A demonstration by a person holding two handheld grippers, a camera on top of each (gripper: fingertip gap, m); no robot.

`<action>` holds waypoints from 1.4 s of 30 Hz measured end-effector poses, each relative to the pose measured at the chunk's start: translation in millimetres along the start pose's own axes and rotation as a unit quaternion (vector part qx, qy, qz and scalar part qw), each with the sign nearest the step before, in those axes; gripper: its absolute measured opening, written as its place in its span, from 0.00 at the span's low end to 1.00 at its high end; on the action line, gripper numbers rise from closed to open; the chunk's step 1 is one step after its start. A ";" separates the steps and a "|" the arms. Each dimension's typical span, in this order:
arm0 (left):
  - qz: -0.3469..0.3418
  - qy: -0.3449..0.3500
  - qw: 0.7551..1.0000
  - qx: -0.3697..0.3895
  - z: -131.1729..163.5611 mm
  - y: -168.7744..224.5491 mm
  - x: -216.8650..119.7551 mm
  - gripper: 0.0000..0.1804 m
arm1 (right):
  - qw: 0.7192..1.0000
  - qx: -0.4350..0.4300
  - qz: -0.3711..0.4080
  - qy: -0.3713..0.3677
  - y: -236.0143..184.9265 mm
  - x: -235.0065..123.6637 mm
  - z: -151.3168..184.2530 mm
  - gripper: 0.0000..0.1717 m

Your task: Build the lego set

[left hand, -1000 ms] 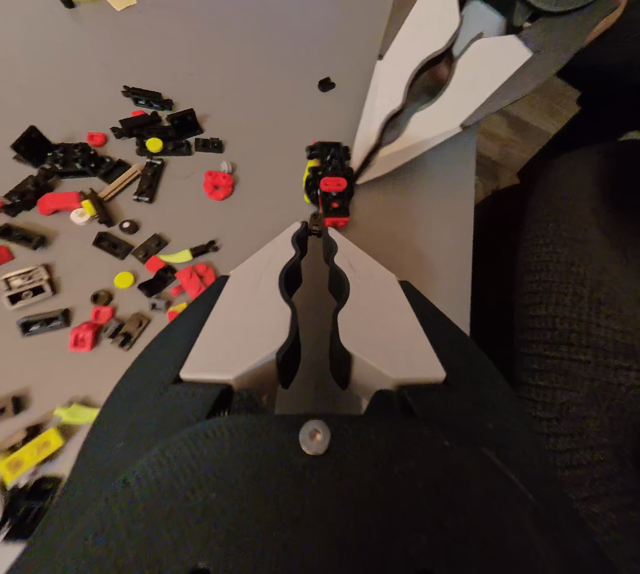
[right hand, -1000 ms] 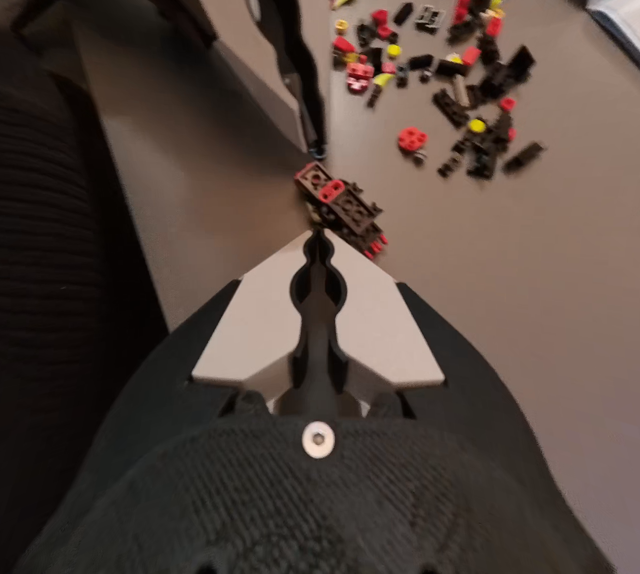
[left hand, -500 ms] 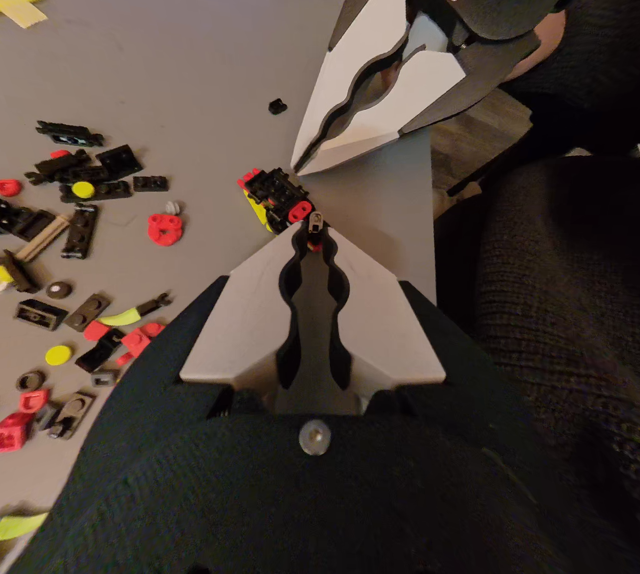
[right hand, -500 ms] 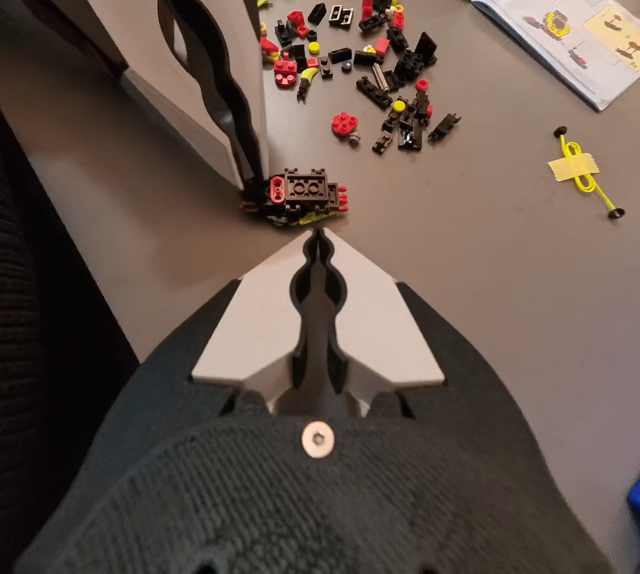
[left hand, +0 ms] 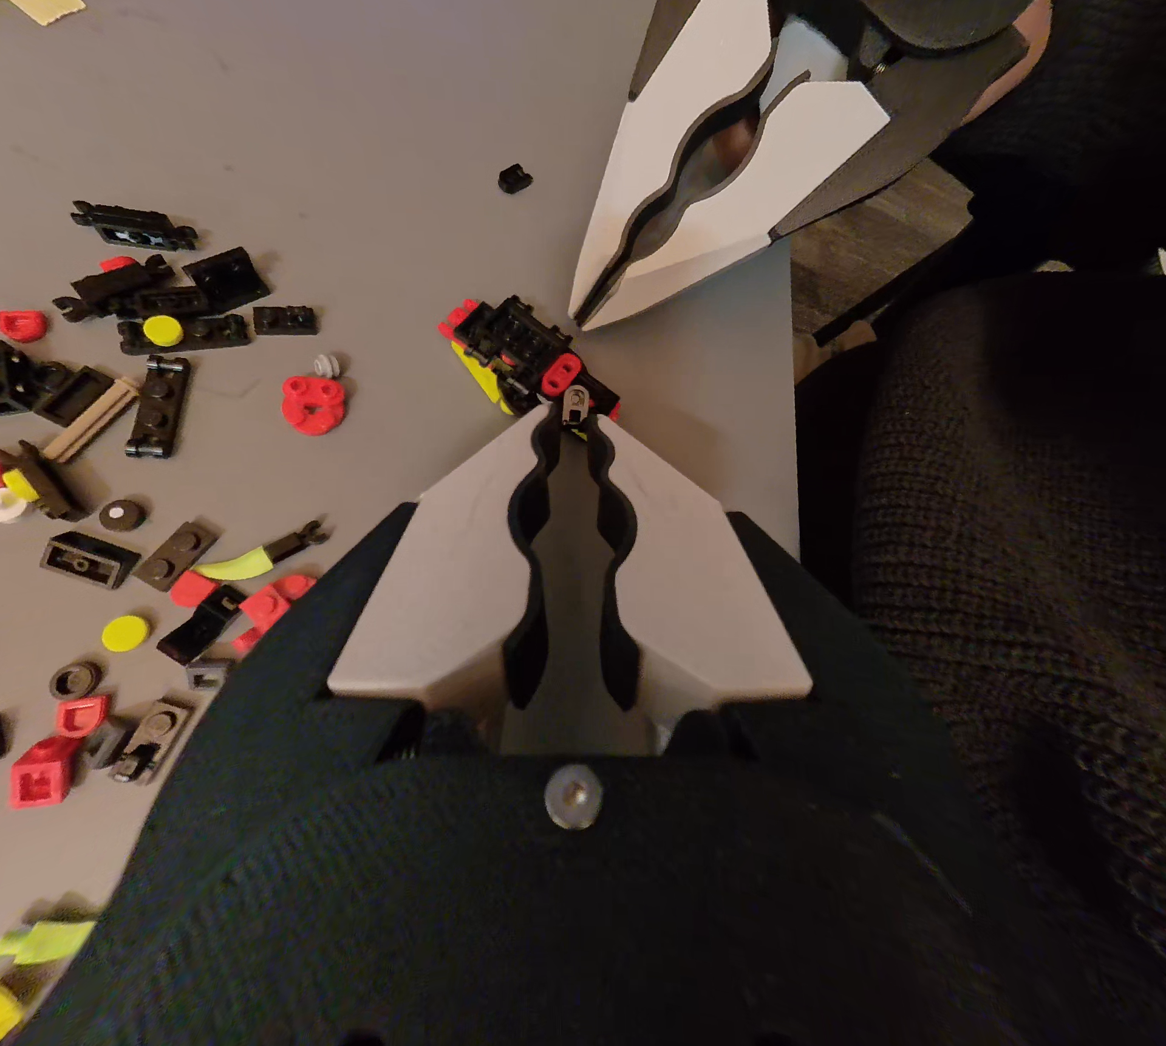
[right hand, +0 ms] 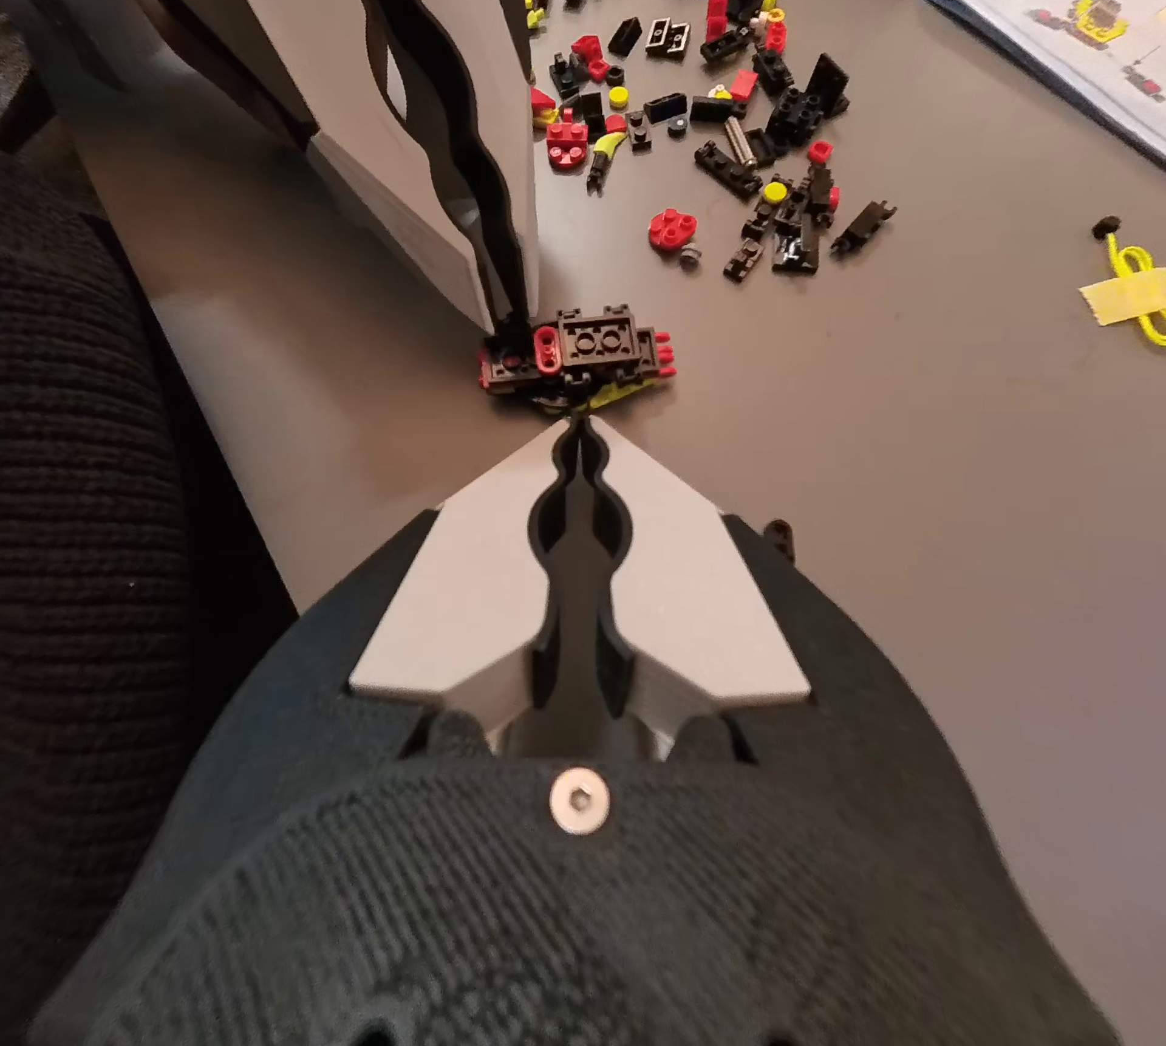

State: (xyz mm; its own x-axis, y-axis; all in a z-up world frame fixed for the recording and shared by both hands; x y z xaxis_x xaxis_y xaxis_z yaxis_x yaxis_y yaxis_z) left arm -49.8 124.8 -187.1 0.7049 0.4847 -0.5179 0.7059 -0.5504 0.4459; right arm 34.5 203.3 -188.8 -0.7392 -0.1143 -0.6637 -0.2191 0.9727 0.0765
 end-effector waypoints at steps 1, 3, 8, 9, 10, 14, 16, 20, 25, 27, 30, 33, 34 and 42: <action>0.006 0.000 1.000 -0.005 0.0 1.1 0.8 0.03 | 1.000 -0.001 0.000 -0.001 -0.1 0.3 0.3 0.00; 0.016 0.002 1.000 -0.010 -0.7 4.0 2.8 0.03 | 1.000 -0.004 0.004 -0.002 0.6 0.4 0.6 0.00; 0.016 0.008 1.000 -0.002 -2.8 6.5 2.6 0.03 | 1.000 0.005 0.011 0.005 6.1 -1.6 0.3 0.00; 0.018 0.014 1.000 -0.005 -3.5 6.5 1.4 0.03 | 1.000 0.007 0.015 0.007 8.3 -2.2 0.3 0.00; 0.020 0.019 1.000 -0.008 -4.1 6.5 0.0 0.03 | 1.000 0.009 0.019 0.009 11.2 -3.1 0.5 0.00; 0.029 0.040 0.999 -0.019 -5.2 6.0 -6.4 0.03 | 0.999 0.028 0.038 0.021 26.6 -8.6 1.8 0.00; 0.032 0.044 0.998 -0.020 -4.6 5.4 -8.4 0.03 | 0.997 0.041 0.051 0.037 35.5 -13.3 0.3 0.00; 0.036 0.041 0.998 -0.018 -1.7 3.1 -10.6 0.03 | 0.992 0.066 0.072 0.075 49.8 -22.2 -5.1 0.00; 0.044 0.040 0.998 -0.025 0.4 0.5 -12.5 0.03 | 0.991 0.081 0.076 0.075 55.7 -21.9 -3.5 0.00; 0.045 0.039 0.998 -0.027 1.2 -0.8 -12.7 0.03 | 0.991 0.077 0.078 0.071 55.6 -20.5 -2.6 0.00; 0.046 0.038 0.998 -0.029 2.0 -2.2 -13.1 0.03 | 0.992 0.071 0.078 0.064 55.0 -17.9 -1.9 0.00; 0.045 0.041 0.998 -0.029 1.7 -2.6 -13.9 0.03 | 0.993 0.068 0.077 0.060 54.2 -16.2 -1.1 0.00; 0.045 0.041 0.998 -0.029 1.6 -2.8 -14.1 0.03 | 0.993 0.067 0.077 0.059 54.1 -16.1 -1.0 0.00; 0.036 0.034 0.999 -0.018 0.5 -3.9 -11.1 0.03 | 0.992 0.071 0.063 0.078 52.0 -19.4 -5.3 0.00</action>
State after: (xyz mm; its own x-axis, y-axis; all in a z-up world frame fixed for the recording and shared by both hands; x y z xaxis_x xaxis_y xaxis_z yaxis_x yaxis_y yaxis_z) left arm -60.4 121.3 -183.5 0.7563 0.4905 -0.4328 0.6542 -0.5613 0.5069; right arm 34.1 255.0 -167.9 -0.8467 -0.0090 -0.5321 -0.0344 0.9987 0.0378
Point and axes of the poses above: each gripper's, where its closed fingertips meet, x out along the fingers, z out of its underside, y = z × x across the jaws, the point moved 6 cm from there along -x, back along the fingers, and after that the axes turned 10 degrees about z, right-handed, at the moved point
